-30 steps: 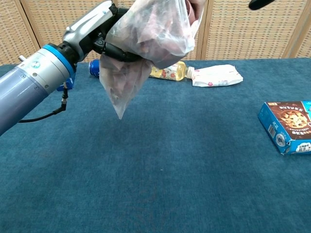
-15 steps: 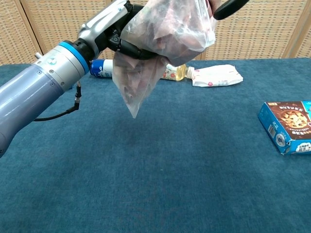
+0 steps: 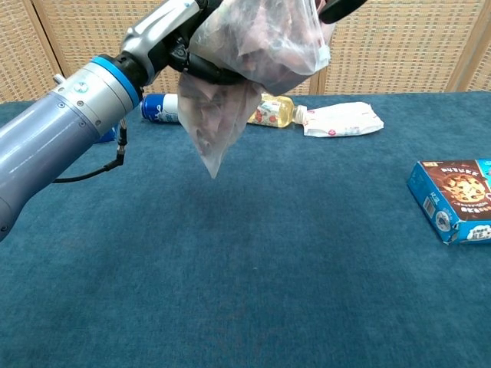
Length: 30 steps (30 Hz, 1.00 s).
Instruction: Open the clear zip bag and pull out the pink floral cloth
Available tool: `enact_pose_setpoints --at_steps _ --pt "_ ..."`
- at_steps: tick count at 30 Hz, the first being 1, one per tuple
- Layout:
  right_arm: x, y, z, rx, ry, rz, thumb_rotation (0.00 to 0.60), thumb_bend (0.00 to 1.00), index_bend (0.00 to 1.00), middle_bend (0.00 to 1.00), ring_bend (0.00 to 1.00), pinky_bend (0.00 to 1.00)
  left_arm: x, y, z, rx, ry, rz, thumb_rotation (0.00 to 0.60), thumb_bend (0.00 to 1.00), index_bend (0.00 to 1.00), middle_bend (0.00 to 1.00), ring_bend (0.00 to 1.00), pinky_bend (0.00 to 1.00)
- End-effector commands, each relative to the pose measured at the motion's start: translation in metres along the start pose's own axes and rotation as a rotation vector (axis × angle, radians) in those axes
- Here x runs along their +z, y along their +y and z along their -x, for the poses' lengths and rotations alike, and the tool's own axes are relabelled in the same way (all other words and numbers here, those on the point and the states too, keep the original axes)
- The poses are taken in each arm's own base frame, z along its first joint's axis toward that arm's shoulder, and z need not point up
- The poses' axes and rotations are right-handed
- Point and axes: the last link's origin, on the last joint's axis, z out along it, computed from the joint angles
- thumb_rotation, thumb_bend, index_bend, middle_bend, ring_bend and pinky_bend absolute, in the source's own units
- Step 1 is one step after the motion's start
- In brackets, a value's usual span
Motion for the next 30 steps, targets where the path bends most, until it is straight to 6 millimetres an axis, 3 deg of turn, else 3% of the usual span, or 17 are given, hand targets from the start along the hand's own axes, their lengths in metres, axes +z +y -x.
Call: enact_pose_setpoints --at_steps 1,17,24,30 --pt "0.001 -0.002 -0.001 0.007 0.002 -0.004 0.6 0.0 0.33 0.14 0.0 0.0 0.001 0.002 -0.002 -0.001 0.005 0.006 0.6 0.39 0.71 0.57 0.55 0.67" --pt "0.004 -0.009 -0.002 0.018 0.018 -0.012 0.6 0.0 0.29 0.11 0.0 0.0 0.003 0.008 -0.006 -0.042 0.019 0.003 0.6 0.39 0.71 0.57 0.55 0.67" --pt "0.009 -0.009 0.001 0.018 0.036 -0.008 0.6 0.0 0.27 0.24 0.13 0.01 0.002 0.011 -0.005 -0.064 0.025 -0.004 0.6 0.39 0.71 0.57 0.55 0.67" --pt "0.012 -0.011 0.003 0.005 0.063 -0.017 0.6 0.0 0.32 0.41 0.26 0.13 0.003 0.013 -0.005 -0.073 0.03 -0.005 0.6 0.39 0.71 0.57 0.55 0.67"
